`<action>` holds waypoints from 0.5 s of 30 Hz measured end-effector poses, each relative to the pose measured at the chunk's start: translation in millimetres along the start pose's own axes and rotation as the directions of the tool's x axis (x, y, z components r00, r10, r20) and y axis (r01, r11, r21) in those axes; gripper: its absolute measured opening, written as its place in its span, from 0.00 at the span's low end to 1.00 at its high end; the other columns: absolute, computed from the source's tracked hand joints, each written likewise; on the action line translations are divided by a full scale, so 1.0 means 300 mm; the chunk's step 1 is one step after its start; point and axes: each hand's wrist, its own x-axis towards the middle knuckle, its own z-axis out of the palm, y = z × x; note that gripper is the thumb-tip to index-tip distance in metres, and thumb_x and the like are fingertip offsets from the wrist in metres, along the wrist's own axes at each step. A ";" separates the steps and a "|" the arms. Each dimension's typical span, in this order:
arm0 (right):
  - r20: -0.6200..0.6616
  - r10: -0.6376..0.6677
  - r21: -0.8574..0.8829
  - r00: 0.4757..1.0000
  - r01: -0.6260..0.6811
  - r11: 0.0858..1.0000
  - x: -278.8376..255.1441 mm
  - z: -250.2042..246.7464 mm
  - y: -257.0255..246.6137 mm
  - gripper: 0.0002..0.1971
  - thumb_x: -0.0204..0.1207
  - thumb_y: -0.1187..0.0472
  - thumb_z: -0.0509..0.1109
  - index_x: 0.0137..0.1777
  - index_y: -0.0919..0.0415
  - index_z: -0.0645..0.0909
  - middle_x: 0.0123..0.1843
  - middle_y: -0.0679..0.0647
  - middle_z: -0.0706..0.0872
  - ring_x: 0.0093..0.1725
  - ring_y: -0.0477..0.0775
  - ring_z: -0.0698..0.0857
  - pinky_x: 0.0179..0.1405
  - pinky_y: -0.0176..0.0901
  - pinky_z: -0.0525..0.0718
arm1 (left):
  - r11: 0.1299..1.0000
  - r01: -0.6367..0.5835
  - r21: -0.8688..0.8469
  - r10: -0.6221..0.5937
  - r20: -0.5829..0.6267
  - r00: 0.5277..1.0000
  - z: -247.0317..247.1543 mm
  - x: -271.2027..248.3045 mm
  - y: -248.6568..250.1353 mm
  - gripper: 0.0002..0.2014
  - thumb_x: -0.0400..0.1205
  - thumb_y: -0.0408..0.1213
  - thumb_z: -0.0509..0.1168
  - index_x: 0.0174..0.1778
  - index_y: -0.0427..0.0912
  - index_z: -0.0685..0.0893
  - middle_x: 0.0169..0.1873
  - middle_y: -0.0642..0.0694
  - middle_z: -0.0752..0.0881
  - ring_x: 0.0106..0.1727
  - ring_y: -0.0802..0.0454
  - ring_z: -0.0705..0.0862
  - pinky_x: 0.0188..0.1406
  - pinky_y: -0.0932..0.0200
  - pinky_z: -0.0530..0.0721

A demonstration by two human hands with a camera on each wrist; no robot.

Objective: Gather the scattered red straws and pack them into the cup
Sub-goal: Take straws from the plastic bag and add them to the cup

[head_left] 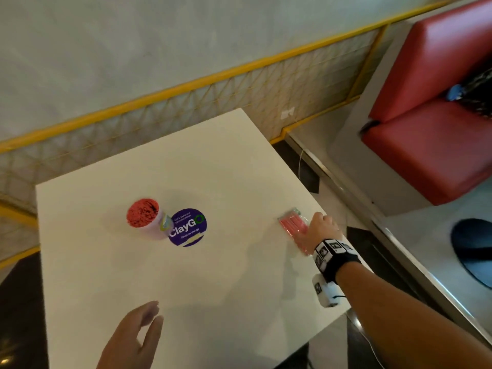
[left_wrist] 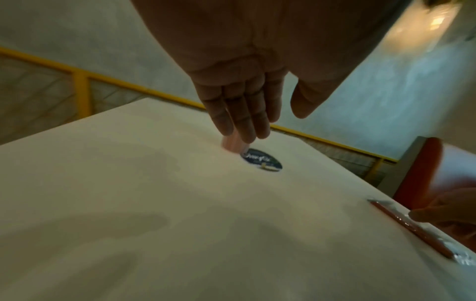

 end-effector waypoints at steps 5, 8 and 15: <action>0.048 0.131 0.010 0.990 -0.132 0.991 0.038 0.085 0.015 0.36 0.65 0.36 0.78 0.64 0.55 0.69 0.56 0.55 0.81 0.56 0.60 0.84 0.60 0.56 0.80 | 0.987 0.146 -0.072 -0.147 -0.013 0.989 0.078 -0.138 -0.060 0.36 0.74 0.19 0.76 0.47 0.77 0.85 0.37 0.51 0.93 0.42 0.73 0.89 0.48 0.86 0.77; 0.164 0.094 0.265 0.982 -0.136 0.955 0.052 0.107 0.026 0.31 0.67 0.47 0.82 0.59 0.59 0.67 0.44 0.52 0.83 0.43 0.58 0.85 0.45 0.51 0.84 | 0.985 0.170 0.018 -0.170 0.036 0.985 0.088 -0.178 -0.051 0.25 0.74 0.26 0.79 0.40 0.70 0.88 0.40 0.72 0.89 0.41 0.74 0.87 0.44 0.85 0.77; 0.215 -0.240 0.364 0.947 0.150 0.919 -0.055 0.036 -0.040 0.06 0.80 0.57 0.72 0.45 0.55 0.77 0.43 0.53 0.87 0.37 0.47 0.83 0.33 0.39 0.80 | 0.989 0.094 0.117 -0.110 0.131 0.985 0.007 -0.154 0.061 0.09 0.85 0.45 0.69 0.54 0.68 0.82 0.49 0.68 0.88 0.55 0.79 0.81 0.43 0.73 0.81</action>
